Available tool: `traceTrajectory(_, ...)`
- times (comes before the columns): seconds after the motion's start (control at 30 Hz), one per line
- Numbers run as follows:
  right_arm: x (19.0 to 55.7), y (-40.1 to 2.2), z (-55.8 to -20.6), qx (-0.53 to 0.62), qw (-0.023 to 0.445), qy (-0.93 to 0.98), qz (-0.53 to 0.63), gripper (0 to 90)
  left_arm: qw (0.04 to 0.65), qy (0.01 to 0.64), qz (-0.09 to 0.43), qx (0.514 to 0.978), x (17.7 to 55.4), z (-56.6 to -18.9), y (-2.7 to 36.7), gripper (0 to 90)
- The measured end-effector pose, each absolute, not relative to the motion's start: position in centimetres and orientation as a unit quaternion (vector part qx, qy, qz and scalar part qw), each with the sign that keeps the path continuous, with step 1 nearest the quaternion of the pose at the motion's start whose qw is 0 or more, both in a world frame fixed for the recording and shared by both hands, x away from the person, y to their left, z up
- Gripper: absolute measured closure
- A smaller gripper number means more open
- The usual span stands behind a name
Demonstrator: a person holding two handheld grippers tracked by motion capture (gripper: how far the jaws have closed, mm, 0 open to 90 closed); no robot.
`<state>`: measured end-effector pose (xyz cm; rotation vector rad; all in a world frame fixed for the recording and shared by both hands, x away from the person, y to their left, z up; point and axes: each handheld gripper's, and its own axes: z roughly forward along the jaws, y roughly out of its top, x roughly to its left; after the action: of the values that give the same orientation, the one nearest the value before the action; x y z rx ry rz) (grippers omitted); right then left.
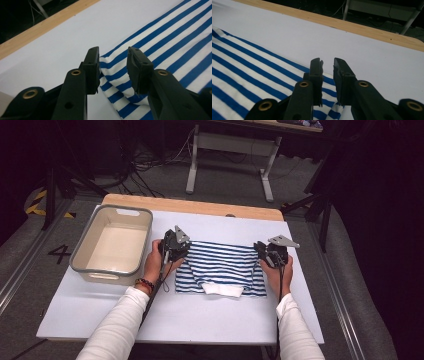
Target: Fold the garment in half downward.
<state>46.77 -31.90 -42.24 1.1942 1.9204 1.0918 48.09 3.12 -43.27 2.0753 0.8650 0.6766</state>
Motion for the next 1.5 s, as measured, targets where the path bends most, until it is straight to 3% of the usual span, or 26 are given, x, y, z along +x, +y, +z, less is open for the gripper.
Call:
traceTrajectory(0.6, 43.3, -31.5, -41.7, 0.413, 0.317, 0.728, 0.447, 67.6, 0.422, 0.289, 0.272, 0.815, 44.5, -42.8, 2.8, 52.0)
traceTrajectory(1.1, 40.8, -30.9, -41.2, 0.392, 0.326, 0.727, 0.461, 47.8, 0.438, 0.254, 0.279, 0.816, 41.6, -42.6, 4.0, 46.2)
traceTrajectory(1.5, 38.7, -29.8, -40.4, 0.369, 0.341, 0.726, 0.469, 31.6, 0.452, 0.229, 0.265, 0.821, 39.6, -43.0, 4.7, 33.9)
